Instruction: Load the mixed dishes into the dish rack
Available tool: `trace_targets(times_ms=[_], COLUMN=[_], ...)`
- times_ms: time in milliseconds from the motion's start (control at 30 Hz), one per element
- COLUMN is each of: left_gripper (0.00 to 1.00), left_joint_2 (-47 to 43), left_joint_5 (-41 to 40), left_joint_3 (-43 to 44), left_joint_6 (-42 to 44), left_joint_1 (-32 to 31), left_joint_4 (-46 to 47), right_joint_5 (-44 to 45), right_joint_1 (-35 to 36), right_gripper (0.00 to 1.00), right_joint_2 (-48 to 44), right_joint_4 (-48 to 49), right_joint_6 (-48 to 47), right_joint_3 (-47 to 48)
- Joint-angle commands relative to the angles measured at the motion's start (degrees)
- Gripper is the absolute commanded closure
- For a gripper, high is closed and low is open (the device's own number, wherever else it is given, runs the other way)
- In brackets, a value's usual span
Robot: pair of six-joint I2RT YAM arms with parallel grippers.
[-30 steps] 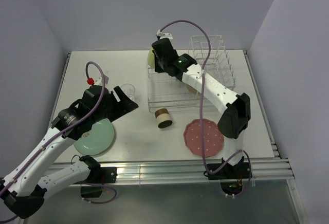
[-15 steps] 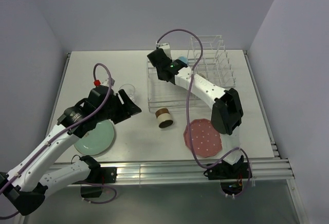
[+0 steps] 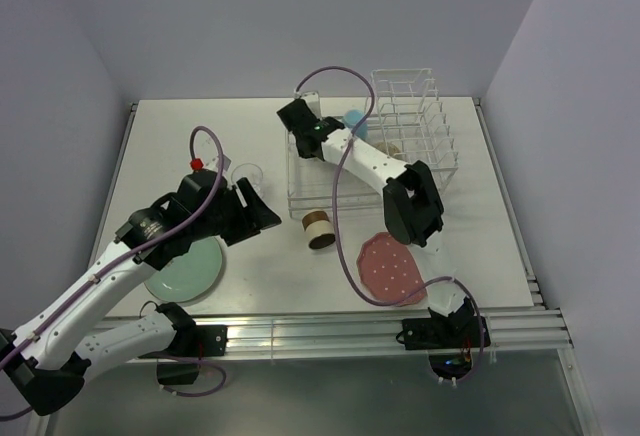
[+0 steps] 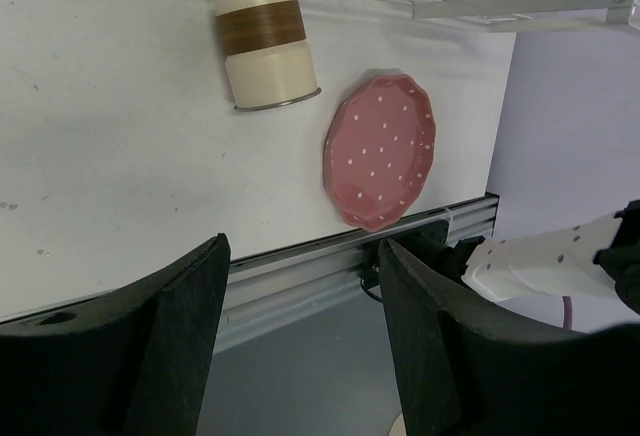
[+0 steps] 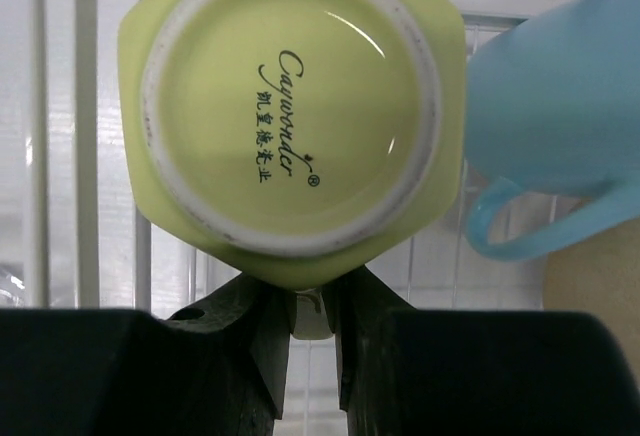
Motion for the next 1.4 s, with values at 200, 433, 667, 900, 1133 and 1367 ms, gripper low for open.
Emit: trace_targets(times_ms=[200,433,667,900,1133,1367], left_gripper=[0.33,0.32,0.28,0.25,0.21,0.20], left_joint_2=[0.44,5.89,11.34,14.86,16.35,18.20], left_joint_5=[-0.07,0.28,-0.86,-3.23,-5.61,-7.36], left_joint_3=[0.29,1.07,3.19,0.64,-1.12,-3.58], left_joint_6=[-0.55,0.76,2.43,3.66,4.81,5.69], left_joint_1=[-0.78,-2.79,-5.96,-7.72,-9.13,-10.09], left_joint_4=[0.45,-1.13,-1.75,0.89,2.20,4.84], right_joint_5=[4.42,7.15,7.85,3.64,2.05,2.05], right_joint_1=[-6.08,-8.72,-8.99,-9.07,-7.41,-5.47], right_gripper=[1.00,1.00,1.00,0.81,0.33,0.27], right_joint_2=[1.92,-0.28,-3.44,-3.79,-6.25,-11.34], right_joint_4=[-0.84,-1.11,1.35,1.88,2.76,2.14], right_joint_6=[5.73,7.84,7.84,6.09,4.60,5.48], right_joint_3=[8.97,3.09,-2.55,-3.78,-5.88,-9.31])
